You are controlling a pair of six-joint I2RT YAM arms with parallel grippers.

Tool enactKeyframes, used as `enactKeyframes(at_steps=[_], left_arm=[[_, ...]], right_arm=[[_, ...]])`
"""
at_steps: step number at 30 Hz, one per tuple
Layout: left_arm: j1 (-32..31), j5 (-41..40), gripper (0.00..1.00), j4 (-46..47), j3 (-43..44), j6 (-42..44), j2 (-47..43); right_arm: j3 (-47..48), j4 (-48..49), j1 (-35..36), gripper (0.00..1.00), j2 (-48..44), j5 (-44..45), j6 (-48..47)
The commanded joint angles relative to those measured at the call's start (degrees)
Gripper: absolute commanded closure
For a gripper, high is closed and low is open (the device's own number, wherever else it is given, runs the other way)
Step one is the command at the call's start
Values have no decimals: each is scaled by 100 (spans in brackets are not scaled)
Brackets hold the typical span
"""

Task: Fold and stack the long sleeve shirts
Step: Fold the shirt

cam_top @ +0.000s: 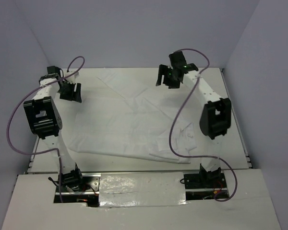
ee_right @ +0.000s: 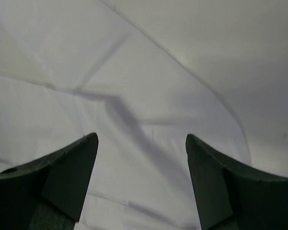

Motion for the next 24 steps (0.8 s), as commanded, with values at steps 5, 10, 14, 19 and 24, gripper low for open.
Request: enactKeyframes(at_steps=[5, 10, 14, 19, 24], left_arm=[[-266, 55, 19, 973, 676, -986, 991], [-389, -95, 7, 984, 720, -1029, 1421], [-398, 186, 8, 563, 843, -951, 1668], [-442, 757, 16, 306, 571, -907, 1642], [-495, 1258, 56, 271, 571, -933, 1660]], right_arm=[[3759, -1250, 102, 19, 3344, -11, 247], [3131, -426, 111, 18, 3453, 534, 467], [3909, -942, 348, 19, 4066, 665, 99], [3175, -690, 603, 38, 3857, 710, 80], [3278, -618, 586, 81, 3874, 570, 11]])
